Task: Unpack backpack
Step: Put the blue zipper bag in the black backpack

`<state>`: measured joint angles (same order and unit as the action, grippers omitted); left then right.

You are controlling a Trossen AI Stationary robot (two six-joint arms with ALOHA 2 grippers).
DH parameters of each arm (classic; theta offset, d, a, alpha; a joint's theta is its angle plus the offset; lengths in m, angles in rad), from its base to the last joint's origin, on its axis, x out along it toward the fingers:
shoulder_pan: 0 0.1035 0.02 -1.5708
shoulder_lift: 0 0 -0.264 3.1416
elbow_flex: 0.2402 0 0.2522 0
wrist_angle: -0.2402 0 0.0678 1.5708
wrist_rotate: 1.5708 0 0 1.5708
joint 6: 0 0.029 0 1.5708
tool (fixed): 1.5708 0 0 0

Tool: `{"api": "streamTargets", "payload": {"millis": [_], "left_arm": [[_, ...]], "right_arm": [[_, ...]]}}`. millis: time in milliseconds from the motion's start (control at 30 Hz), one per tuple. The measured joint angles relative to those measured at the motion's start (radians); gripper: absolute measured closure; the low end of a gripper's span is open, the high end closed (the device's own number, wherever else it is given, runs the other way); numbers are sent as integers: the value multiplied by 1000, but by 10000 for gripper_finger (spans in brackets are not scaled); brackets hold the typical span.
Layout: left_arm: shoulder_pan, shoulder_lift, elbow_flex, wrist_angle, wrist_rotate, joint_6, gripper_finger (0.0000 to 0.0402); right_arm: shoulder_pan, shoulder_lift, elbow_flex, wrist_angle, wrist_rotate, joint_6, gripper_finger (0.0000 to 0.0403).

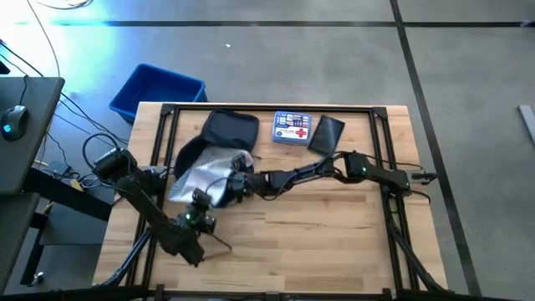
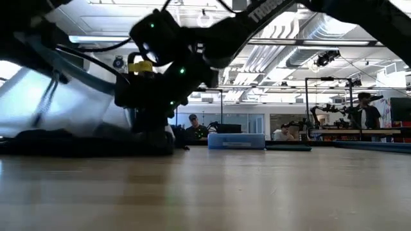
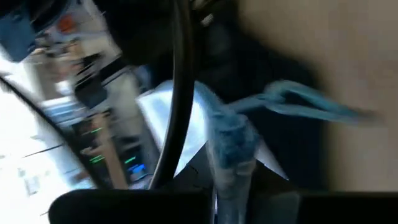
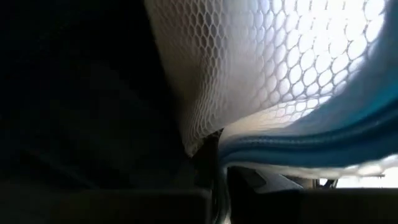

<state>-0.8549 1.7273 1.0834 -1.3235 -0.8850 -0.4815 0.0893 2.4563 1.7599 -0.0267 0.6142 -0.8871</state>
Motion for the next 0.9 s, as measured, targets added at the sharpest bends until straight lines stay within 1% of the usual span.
{"api": "streamTargets", "payload": {"millis": [100, 167, 200, 300, 433, 500, 600, 700, 833, 900], "left_arm": [[-51, 39, 86, 114, 39, 5, 401], [-83, 74, 169, 148, 29, 28, 401], [-99, 91, 215, 148, 10, 44, 401], [-136, 135, 344, 82, -97, 115, 401], [-144, 155, 451, -63, -213, 175, 401], [-140, 157, 472, -143, -267, 177, 401], [-116, 159, 476, -246, -309, 181, 401], [-83, 159, 461, -246, -321, 285, 401], [-46, 195, 460, -248, -319, 450, 401], [-29, 220, 460, -249, -328, 485, 401]], "right_arm": [[65, -14, -1, -92, 6, 39, 403], [114, -32, -4, -147, 5, 54, 403], [135, -44, -6, -162, 8, 61, 403], [192, -84, -9, -194, 47, 68, 403], [217, -135, -9, -183, 160, 68, 403], [220, -139, -8, -149, 216, 69, 403], [212, -139, -9, -97, 235, 93, 403], [192, -134, -9, -95, 157, 152, 403], [157, -112, -9, -103, 136, 180, 403], [139, -97, -8, -103, 97, 198, 403]]}}
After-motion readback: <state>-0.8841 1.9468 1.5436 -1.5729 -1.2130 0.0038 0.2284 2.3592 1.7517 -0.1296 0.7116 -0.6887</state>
